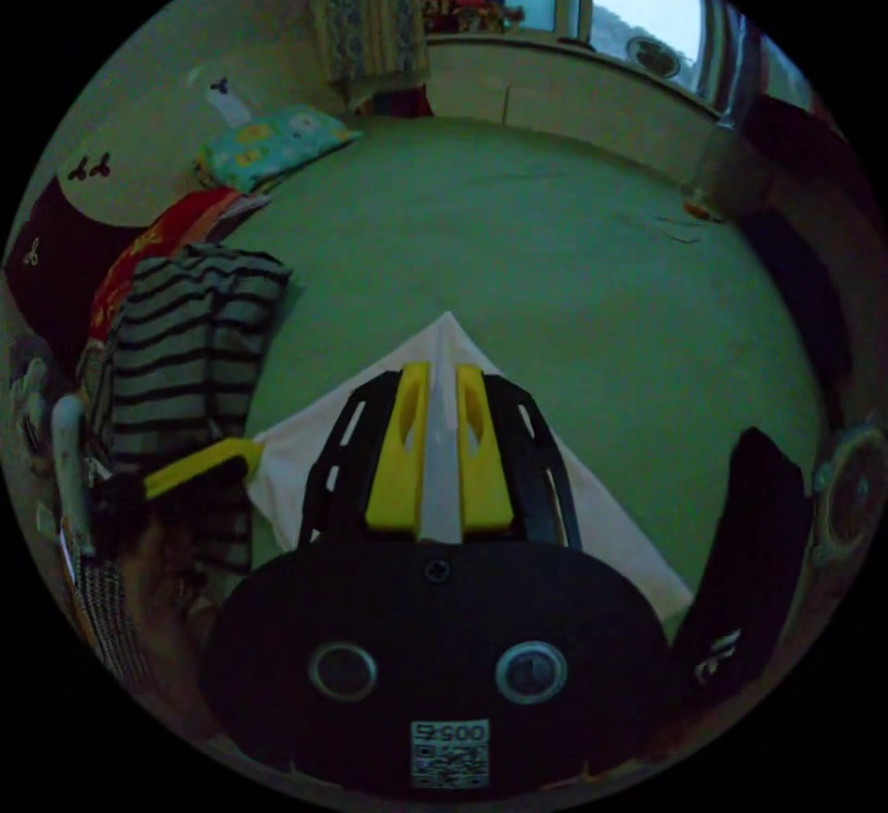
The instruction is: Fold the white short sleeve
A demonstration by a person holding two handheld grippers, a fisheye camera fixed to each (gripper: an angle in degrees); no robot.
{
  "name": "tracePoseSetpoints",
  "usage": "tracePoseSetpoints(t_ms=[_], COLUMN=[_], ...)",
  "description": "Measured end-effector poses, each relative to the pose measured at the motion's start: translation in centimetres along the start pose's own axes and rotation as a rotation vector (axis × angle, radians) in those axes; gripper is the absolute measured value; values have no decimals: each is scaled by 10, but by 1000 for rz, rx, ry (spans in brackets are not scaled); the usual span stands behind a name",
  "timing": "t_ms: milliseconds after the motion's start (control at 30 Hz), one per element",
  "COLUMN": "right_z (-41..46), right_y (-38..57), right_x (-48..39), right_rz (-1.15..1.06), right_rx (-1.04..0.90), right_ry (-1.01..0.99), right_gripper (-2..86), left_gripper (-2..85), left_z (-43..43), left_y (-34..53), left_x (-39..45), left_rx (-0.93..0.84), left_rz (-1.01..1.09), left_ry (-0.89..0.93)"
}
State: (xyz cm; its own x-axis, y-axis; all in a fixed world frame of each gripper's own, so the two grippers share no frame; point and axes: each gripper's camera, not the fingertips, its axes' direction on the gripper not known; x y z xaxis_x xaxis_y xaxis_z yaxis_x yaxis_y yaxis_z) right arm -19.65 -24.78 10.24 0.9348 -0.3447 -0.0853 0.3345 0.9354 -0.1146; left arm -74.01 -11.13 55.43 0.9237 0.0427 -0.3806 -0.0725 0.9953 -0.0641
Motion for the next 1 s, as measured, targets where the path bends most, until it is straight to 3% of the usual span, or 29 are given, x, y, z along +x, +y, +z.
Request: tracePoseSetpoints(t_ms=[367,533,800,1000], right_z=[98,86,60,90], right_y=[-90,-96,-46,-49], right_x=[16,18,-39,-53], right_rz=[90,80,-197,-273], right_rx=[-161,-81,-71,-183], right_ry=[142,118,-88,8], right_gripper=[-10,-11,-12,-14], left_gripper=[32,33,34,18], left_z=[-4,-15,-29,-47], left_y=[2,8,15,22], left_x=[1,-6,18,45], left_rx=[-37,-8,-10,12], left_rz=[59,-7,-10,33], left_ry=[-18,89,39,-40])
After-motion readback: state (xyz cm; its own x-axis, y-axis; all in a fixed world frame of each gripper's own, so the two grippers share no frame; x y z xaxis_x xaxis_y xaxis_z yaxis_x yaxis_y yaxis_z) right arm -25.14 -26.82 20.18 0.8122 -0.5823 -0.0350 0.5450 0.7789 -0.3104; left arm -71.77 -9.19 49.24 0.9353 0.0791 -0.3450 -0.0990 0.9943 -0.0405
